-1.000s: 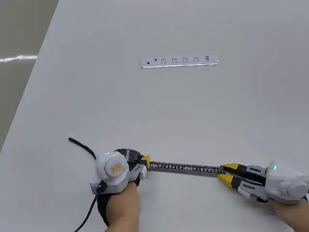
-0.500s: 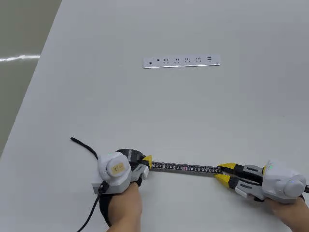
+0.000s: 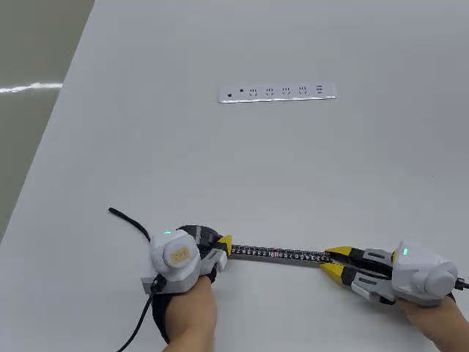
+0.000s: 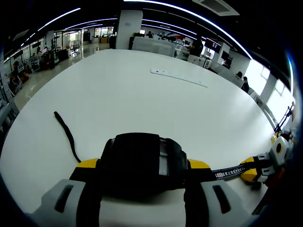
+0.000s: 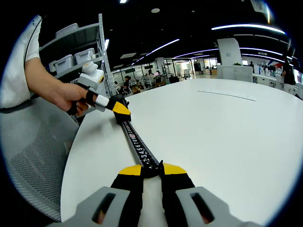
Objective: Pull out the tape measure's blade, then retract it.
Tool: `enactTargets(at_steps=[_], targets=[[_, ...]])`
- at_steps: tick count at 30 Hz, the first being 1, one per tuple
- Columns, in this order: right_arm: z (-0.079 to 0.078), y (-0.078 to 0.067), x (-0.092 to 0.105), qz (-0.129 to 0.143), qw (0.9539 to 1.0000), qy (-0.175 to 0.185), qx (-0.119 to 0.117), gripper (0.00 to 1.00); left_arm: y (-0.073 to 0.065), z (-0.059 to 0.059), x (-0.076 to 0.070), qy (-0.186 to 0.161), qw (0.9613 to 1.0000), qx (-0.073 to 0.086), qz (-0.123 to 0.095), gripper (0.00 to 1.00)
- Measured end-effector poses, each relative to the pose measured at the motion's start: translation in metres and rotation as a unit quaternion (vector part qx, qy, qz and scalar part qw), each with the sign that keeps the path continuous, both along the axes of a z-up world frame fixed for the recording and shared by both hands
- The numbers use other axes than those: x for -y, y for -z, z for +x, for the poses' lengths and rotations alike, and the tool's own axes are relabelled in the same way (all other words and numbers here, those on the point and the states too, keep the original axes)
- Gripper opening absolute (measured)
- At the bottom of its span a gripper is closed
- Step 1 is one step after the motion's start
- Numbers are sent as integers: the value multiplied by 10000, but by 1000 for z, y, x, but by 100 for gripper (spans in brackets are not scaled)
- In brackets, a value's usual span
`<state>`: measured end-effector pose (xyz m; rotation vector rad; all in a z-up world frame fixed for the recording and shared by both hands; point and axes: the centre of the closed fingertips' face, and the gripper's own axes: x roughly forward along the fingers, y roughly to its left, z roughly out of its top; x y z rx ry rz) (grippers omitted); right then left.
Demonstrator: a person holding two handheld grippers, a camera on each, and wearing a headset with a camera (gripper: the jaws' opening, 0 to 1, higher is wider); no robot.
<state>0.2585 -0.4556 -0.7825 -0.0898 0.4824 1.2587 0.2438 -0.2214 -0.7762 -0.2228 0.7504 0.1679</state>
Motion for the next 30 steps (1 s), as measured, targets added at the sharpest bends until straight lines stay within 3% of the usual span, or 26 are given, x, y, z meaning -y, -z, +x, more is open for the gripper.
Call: enactTargets(at_steps=[21,30], targets=[[-2,-1,-15,29,9999,-102,-33,13,1,0,0,-23,10000,11,-23,69],[-4,0,-30,27,9997,-253,-49,13,1,0,-1,-22,10000,-2,-41,69]])
